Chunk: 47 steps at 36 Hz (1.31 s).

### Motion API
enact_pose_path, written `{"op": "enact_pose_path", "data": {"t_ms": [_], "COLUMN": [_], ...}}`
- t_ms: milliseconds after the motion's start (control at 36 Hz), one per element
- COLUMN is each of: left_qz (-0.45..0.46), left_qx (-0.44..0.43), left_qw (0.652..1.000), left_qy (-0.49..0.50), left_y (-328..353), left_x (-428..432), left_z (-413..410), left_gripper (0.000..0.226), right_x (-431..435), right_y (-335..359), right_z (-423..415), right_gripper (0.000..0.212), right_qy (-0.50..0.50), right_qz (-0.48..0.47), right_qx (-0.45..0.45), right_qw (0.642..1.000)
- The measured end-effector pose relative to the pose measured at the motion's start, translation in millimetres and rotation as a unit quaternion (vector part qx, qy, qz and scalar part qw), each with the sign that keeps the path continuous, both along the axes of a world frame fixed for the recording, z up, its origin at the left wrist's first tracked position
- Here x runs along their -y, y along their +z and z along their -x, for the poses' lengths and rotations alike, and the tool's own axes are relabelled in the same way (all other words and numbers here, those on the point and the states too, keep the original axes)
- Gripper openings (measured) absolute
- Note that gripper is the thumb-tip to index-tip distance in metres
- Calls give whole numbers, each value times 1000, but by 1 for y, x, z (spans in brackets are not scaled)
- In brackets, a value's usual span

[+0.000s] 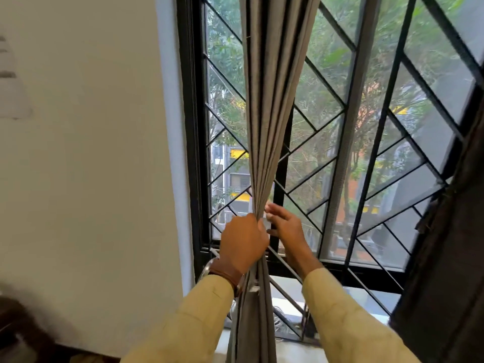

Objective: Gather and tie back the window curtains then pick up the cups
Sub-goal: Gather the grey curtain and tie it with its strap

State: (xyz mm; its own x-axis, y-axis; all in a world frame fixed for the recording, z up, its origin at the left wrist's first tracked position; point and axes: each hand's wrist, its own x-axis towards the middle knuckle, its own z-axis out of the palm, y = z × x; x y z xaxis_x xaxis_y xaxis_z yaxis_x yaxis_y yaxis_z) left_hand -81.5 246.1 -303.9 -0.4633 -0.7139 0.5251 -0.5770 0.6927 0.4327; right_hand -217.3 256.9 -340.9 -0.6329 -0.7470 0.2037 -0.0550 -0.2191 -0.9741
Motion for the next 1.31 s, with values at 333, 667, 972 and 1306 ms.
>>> {"op": "enact_pose_path", "data": {"t_ms": [333, 667, 972, 1306], "left_qz": [4, -3, -31, -29], "left_qx": [-16, 0, 4, 9], "left_qw": [1000, 999, 999, 999], "left_qy": [-14, 32, 44, 32], "left_y": [1, 7, 9, 8], "left_x": [-3, -1, 7, 9], "left_z": [-9, -6, 1, 4], "left_gripper": [33, 34, 34, 38], "right_x": [18, 8, -17, -21], "right_y": [29, 18, 10, 7], "right_z": [5, 22, -6, -33], "right_gripper": [32, 14, 19, 24], "right_qy": [59, -52, -80, -11], "right_qz": [-19, 5, 51, 65], "right_qx": [-38, -13, -82, -85], "right_qw": [997, 999, 992, 994]}}
